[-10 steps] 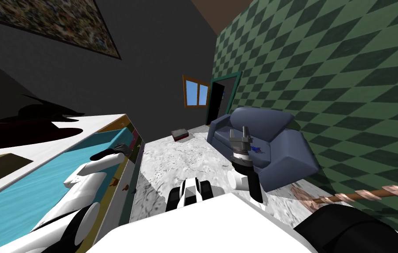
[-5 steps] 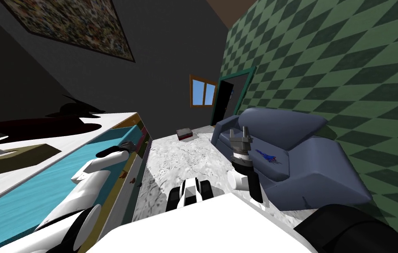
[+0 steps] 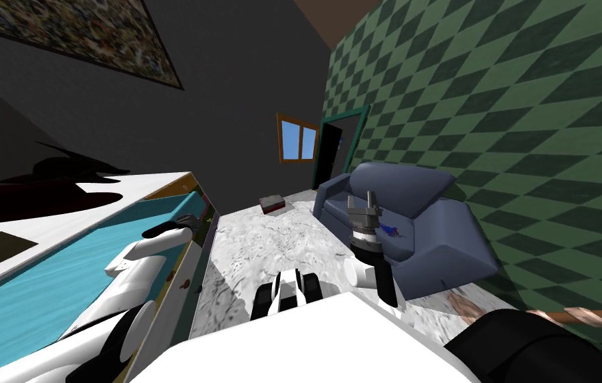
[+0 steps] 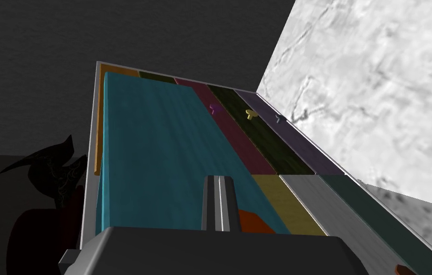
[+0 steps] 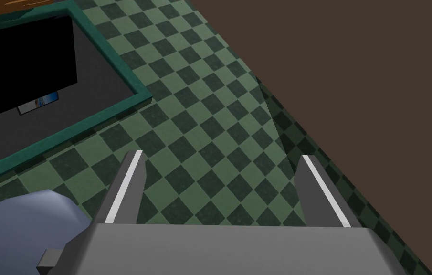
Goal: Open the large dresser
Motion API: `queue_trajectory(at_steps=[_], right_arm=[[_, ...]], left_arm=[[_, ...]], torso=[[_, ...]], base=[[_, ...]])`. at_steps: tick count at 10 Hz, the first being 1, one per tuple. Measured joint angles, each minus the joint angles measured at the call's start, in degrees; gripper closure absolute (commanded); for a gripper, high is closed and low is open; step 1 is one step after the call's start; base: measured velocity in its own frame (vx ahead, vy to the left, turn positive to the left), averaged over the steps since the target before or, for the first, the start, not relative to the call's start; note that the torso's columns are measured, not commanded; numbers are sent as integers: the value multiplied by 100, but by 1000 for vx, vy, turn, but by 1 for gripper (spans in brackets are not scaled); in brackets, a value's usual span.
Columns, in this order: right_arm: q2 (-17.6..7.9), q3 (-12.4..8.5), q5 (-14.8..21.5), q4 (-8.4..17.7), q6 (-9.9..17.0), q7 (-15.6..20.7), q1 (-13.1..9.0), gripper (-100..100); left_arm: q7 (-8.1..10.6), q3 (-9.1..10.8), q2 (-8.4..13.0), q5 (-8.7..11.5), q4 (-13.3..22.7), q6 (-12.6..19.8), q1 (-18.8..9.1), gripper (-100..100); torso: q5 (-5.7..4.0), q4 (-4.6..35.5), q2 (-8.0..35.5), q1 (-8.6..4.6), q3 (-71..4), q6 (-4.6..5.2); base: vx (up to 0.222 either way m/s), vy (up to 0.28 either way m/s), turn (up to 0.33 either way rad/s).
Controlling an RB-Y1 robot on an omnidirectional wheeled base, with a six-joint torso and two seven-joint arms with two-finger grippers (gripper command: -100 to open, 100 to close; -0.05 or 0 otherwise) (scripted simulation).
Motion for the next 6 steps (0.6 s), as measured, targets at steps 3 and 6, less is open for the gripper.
queue_trajectory(at_steps=[3,6], right_arm=[[0,0,0,0,0,0,1,0],[-2,-2,0,1,0,0,0,0]], left_arm=[[129,247,10,-318,344,-71,-177,100],[130,247,9,-309,359,-66,-141,-100]], torso=[[2,-1,-4,6,-3,-2],[13,8,28,38,18,-1]], base=[[-26,-56,-178],[-118,92,45]])
